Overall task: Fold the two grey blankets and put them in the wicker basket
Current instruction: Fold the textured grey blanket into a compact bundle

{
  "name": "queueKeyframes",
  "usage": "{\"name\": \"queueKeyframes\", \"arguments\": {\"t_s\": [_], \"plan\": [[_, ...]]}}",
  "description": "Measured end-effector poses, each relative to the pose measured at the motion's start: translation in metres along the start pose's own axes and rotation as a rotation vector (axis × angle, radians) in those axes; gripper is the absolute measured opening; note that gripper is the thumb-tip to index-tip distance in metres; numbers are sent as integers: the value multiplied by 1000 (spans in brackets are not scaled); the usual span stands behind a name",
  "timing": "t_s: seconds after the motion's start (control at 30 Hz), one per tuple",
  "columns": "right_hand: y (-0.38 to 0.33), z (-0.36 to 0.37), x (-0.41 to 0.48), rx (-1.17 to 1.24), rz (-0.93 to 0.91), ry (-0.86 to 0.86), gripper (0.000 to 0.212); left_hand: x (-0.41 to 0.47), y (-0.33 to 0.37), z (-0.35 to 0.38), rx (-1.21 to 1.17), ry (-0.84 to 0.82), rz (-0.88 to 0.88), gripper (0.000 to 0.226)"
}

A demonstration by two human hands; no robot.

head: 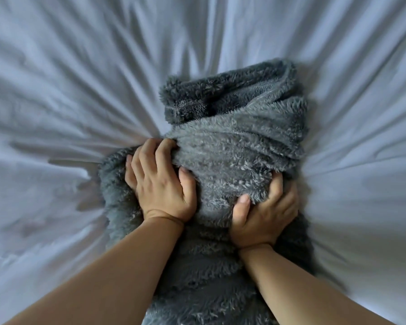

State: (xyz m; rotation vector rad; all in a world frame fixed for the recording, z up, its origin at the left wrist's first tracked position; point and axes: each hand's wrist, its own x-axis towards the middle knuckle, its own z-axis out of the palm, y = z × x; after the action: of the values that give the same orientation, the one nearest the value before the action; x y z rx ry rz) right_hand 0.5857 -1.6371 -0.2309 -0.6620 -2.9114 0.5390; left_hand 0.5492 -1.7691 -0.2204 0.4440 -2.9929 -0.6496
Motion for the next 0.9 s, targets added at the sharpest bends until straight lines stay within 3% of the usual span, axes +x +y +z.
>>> {"name": "queueKeyframes", "arguments": {"t_s": [0.27,0.37,0.5,0.57,0.7,0.73,0.83,0.87,0.9], "plan": [[-7,-23,2,25,32,-59,76,3,12,-26,27,-5,-77,50],[-13,-52,10,5,89,-288,84,6,27,-59,44,-89,-127,45],[-11,-83,43,-117,25,-629,64,-3,37,-107,4,-229,-87,58],[-8,-100,58,-23,78,-743,68,-17,36,-132,-25,-251,-203,77],[3,-131,63,255,268,-804,93,-59,15,-169,-380,-249,-768,116],[7,-136,60,291,327,-831,99,-70,8,-173,-522,-259,-844,109],[14,-144,45,373,421,-931,112,-94,-16,-172,-695,-369,-815,33],[16,-144,41,399,419,-918,112,-96,-21,-170,-731,-420,-806,27],[17,-144,39,425,414,-894,112,-97,-25,-170,-792,-483,-815,35]]}}
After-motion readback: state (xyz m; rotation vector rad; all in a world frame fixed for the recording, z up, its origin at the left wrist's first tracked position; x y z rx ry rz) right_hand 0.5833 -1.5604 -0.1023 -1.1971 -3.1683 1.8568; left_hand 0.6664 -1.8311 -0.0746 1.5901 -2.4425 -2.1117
